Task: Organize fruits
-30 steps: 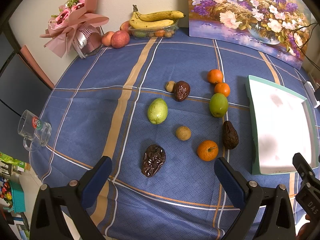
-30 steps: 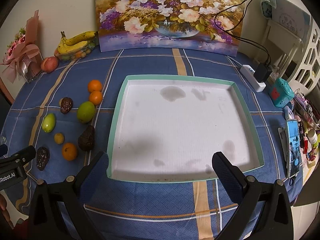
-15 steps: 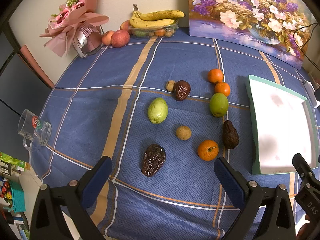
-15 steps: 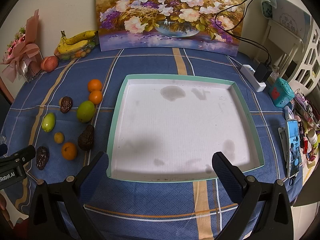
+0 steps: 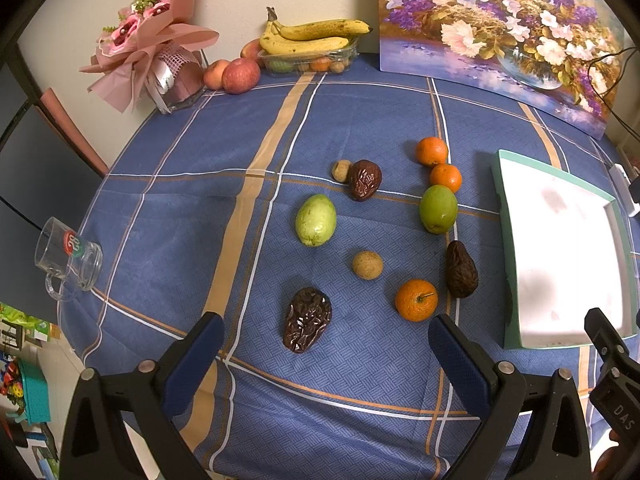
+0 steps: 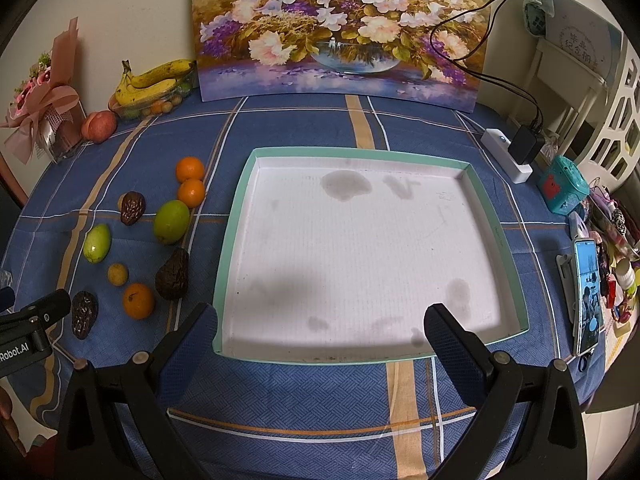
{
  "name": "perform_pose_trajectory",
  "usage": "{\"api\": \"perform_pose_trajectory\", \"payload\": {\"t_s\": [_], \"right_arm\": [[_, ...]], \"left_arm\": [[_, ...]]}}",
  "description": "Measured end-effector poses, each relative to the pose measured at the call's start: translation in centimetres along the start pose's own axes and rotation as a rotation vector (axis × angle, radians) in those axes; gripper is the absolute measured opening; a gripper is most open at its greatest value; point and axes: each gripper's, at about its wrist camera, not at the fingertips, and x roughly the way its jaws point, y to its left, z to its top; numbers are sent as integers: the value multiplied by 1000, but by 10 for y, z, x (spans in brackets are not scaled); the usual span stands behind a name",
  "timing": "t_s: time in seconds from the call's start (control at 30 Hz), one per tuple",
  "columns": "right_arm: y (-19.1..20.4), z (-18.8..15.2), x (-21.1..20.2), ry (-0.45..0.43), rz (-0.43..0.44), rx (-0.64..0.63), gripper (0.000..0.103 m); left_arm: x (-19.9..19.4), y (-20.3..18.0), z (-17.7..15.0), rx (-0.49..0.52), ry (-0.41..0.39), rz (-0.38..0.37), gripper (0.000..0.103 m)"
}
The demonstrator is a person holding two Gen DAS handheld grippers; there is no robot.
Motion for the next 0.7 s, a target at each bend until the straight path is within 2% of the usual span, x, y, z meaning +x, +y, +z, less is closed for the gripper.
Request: {"api": "perform_pose_trajectory", "payload": {"t_s": [0.5, 0.7], "right_arm": [[1, 2, 0, 2, -1, 0, 103], [2, -3, 2, 0, 7, -6, 103]], "left_arm": [[1, 2, 1, -7, 10, -13, 103], [0, 12, 3, -69, -6, -47, 103]]}}
